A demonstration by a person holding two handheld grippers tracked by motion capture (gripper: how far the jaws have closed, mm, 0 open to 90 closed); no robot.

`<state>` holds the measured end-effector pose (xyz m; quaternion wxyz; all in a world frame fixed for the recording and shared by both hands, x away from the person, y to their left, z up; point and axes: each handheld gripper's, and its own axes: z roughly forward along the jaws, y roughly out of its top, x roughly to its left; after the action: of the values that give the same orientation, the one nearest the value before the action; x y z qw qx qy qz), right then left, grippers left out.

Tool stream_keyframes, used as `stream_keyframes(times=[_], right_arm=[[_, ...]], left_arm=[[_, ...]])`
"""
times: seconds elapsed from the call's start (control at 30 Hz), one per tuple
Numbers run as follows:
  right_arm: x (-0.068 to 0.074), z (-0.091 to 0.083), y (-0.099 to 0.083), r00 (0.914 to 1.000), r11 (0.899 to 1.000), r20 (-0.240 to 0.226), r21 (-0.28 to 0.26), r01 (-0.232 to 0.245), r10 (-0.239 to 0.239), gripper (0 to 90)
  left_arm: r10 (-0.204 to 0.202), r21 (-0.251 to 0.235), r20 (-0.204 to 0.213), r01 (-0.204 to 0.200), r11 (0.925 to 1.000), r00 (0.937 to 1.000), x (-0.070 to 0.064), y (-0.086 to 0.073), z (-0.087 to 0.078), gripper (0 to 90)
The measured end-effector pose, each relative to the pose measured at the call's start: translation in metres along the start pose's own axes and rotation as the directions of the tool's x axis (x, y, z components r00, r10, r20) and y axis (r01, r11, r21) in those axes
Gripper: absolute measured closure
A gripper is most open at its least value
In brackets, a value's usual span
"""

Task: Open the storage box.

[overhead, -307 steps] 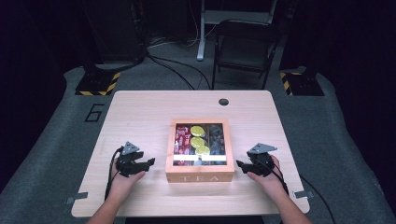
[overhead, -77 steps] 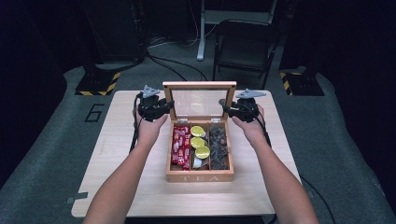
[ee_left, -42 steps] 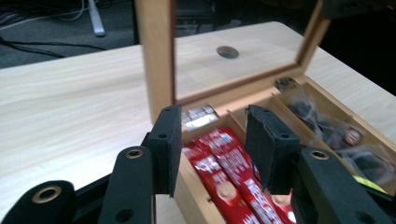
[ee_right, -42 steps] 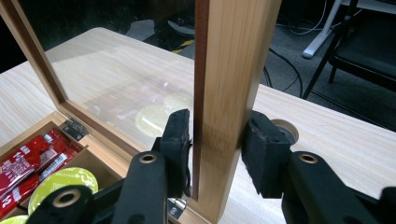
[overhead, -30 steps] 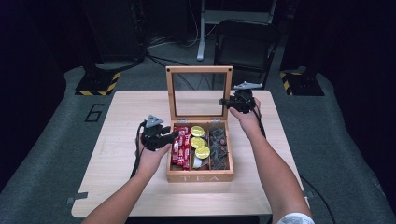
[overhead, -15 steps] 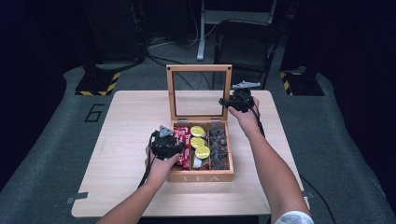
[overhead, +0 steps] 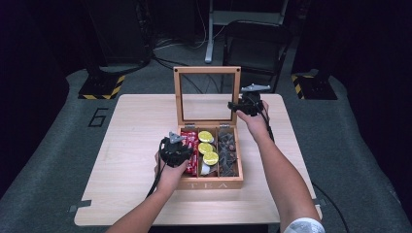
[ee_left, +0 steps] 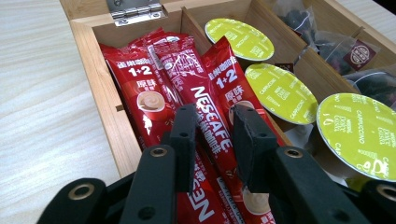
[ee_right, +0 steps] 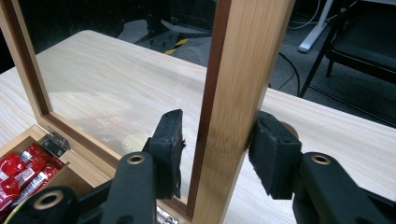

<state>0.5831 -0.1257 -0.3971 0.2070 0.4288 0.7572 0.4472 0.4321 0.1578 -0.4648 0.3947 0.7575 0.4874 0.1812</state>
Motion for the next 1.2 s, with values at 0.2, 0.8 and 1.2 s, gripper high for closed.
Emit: stream_keyframes(times=[0.2,0.8,1.2], right_arm=[[0.0,0.0,0.0,1.0,1.0,0.001,0.002,0.003,-0.003,54.1],[0.001,0.0,0.001,0.9999,1.0,-0.009,-0.003,-0.008,0.008,50.8],[0.001,0.001,0.001,1.0,1.0,-0.009,-0.003,0.0,0.0,48.9]], left_arm=[[0.008,-0.003,0.002,-0.008,1.0,1.0,-0.004,0.002,0.001,83.5],[-0.034,-0.089,-0.005,0.033,0.9955,0.9994,0.02,0.017,-0.027,86.0],[-0.096,-0.111,-0.085,0.086,0.9901,0.9918,0.083,0.004,-0.057,86.0]])
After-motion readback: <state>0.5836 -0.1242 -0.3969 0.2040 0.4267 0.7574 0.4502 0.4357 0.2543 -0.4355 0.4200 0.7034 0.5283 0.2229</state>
